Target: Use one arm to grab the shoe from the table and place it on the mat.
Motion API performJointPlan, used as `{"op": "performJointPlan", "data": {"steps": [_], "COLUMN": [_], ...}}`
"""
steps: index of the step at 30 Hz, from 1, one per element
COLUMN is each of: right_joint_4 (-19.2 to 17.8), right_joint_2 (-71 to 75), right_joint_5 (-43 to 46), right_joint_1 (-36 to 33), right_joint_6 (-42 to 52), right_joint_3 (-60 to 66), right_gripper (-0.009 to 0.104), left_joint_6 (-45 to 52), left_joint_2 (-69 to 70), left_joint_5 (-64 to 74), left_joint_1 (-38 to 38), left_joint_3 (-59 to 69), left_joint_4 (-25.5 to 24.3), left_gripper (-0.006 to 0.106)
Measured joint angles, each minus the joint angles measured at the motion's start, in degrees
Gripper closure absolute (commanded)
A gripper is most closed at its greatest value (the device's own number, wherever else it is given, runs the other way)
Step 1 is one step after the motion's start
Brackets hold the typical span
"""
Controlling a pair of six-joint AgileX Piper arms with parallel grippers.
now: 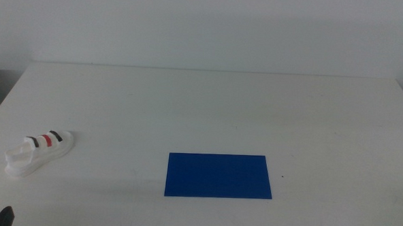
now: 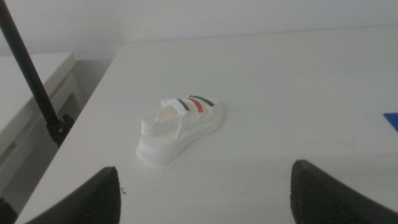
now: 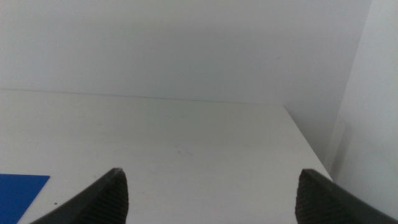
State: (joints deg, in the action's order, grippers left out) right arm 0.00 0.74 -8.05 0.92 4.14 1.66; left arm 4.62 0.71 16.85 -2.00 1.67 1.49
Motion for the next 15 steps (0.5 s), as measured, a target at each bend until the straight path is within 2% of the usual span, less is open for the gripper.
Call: {"op": "performJointPlan", "data": {"steps": [4, 10, 15], "right_joint_4": [0.0, 0.0, 0.0], "right_joint_2": [0.0, 0.0, 0.0], "right_joint_5": [0.0, 0.0, 0.0], "right_joint_1": [0.0, 0.0, 0.0], "right_joint_6": [0.0, 0.0, 0.0], "right_joint_3": [0.0, 0.0, 0.0], "right_gripper": [0.001, 0.001, 0.001], "left_joint_6": [0.0, 2.7, 4.77], "left_joint_2": [-6.18, -22.52, -35.08], "left_joint_5": [1.24, 3.59, 11.58], "left_joint_1": [0.0, 0.0, 0.0], "left_joint_3": [-4.11, -16.46, -27.31], "left_joint_4": [0.0, 0.0, 0.0], "left_gripper": [0.007, 0.007, 0.007]}}
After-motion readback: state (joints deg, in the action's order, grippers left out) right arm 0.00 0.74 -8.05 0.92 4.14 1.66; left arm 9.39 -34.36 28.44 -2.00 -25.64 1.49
